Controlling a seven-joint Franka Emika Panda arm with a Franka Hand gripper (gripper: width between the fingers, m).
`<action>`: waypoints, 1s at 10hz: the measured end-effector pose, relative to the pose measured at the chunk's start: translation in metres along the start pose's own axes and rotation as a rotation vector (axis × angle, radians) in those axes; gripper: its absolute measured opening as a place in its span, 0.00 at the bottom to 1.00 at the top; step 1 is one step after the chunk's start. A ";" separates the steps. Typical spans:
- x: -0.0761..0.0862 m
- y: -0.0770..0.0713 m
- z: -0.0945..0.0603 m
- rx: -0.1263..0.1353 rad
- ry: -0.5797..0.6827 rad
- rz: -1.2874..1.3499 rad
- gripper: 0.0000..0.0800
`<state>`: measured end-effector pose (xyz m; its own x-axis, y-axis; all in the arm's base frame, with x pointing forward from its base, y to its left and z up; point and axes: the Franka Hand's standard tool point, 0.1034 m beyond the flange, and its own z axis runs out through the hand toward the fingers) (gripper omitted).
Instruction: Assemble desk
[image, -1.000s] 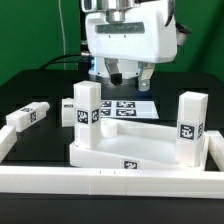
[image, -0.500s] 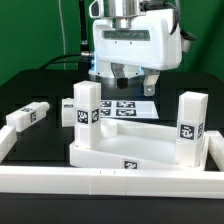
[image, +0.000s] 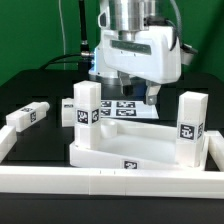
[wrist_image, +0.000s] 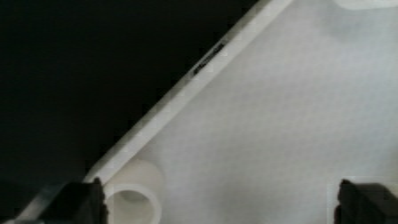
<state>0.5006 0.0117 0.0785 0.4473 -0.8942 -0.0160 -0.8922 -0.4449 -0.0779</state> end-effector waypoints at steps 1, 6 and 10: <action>0.000 0.000 0.000 0.000 -0.001 0.002 0.81; -0.006 0.009 0.011 -0.004 -0.024 0.237 0.81; -0.010 0.008 0.014 -0.002 -0.042 0.482 0.81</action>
Offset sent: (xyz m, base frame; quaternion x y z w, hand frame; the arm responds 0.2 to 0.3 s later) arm -0.0167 -0.0107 -0.0060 -0.0144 -0.0058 0.1184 0.9928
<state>0.4896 0.0175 0.0644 -0.0148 -0.9958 -0.0902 -0.9986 0.0194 -0.0501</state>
